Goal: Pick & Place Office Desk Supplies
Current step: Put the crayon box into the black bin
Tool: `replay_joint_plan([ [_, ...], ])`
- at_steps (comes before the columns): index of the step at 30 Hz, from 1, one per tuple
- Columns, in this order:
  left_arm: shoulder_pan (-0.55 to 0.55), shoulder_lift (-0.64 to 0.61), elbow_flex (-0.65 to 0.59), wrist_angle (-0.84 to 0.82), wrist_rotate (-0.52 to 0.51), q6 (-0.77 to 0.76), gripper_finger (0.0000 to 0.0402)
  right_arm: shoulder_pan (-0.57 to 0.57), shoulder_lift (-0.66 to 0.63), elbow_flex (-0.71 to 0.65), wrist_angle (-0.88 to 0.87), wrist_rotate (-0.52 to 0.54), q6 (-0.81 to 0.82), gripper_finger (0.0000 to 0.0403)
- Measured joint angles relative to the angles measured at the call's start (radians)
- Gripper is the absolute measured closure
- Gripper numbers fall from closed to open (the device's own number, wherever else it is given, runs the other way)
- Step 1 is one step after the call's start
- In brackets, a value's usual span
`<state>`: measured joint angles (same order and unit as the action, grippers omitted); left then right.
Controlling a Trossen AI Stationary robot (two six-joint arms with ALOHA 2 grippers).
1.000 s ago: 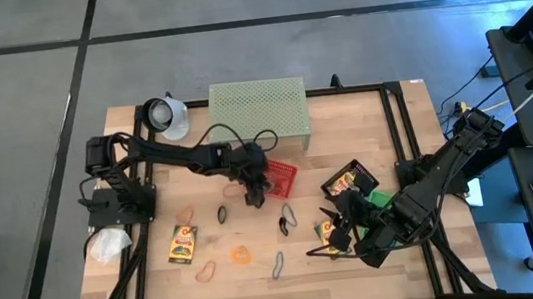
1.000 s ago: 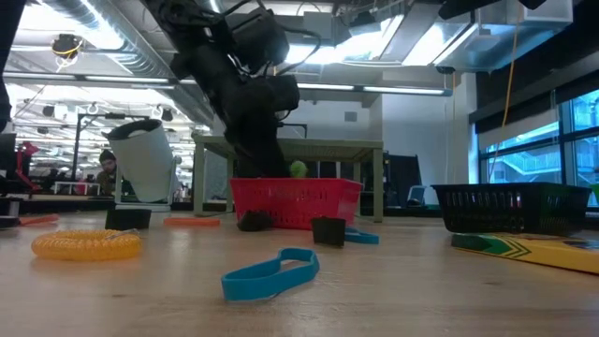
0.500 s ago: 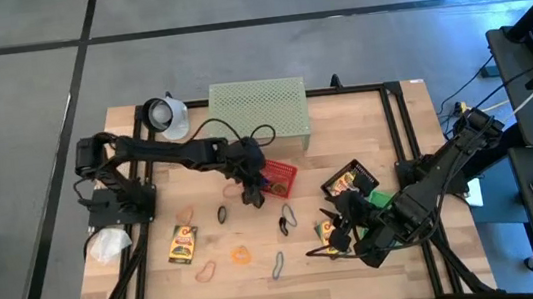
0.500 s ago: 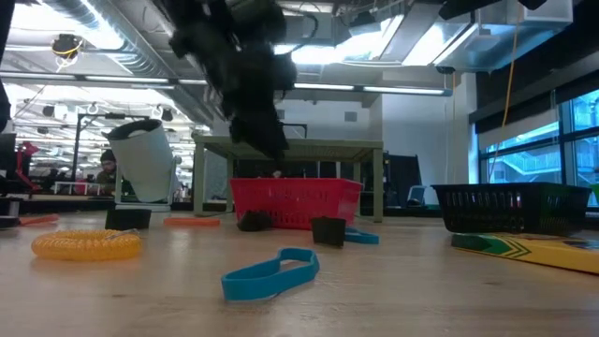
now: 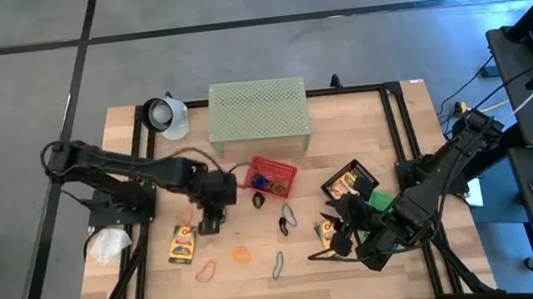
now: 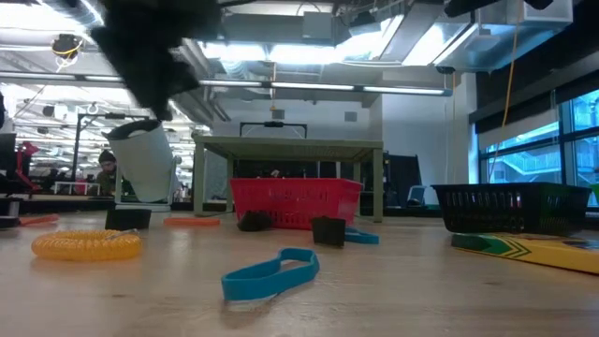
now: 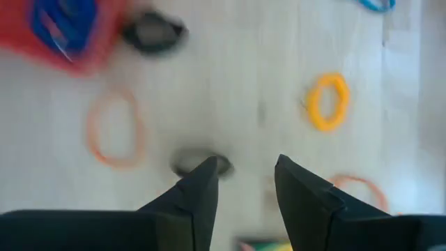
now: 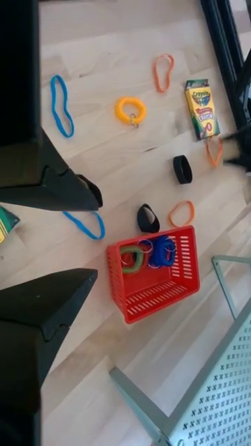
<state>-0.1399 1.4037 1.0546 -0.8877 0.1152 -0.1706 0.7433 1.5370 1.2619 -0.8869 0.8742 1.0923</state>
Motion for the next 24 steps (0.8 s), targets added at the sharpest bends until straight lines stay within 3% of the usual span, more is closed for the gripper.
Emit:
replay_joint_plan([
  [2, -0.030, 0.009, -0.001, -0.018, -0.019, -0.154, 0.0268, 0.000, 0.001, -0.001, 0.004, 0.000, 0.005, 0.0257],
  [5, -0.063, 0.027, -0.001, -0.021, -0.174, -0.441, 0.0273, 0.000, 0.006, -0.001, 0.014, 0.001, 0.007, 0.0257],
  [7, -0.086, 0.033, -0.001, -0.019, -0.240, -0.531, 0.0279, 0.000, 0.006, -0.001, 0.024, 0.001, 0.003, 0.0257],
  [13, -0.101, 0.070, -0.001, -0.056, -0.237, -0.599, 0.0294, 0.001, 0.006, -0.001, 0.031, 0.000, -0.001, 0.0257],
  [17, -0.122, 0.088, -0.001, -0.166, -0.166, -0.580, 0.0291, 0.005, 0.006, -0.001, 0.030, 0.000, -0.028, 0.0257],
  [21, -0.200, 0.091, -0.001, -0.228, -0.055, -0.552, 0.0282, 0.006, 0.005, -0.001, 0.027, -0.003, -0.054, 0.0257],
  [24, -0.294, 0.091, -0.001, -0.221, -0.031, -0.548, 0.0279, 0.006, 0.005, -0.001, 0.027, -0.002, -0.068, 0.0257],
])
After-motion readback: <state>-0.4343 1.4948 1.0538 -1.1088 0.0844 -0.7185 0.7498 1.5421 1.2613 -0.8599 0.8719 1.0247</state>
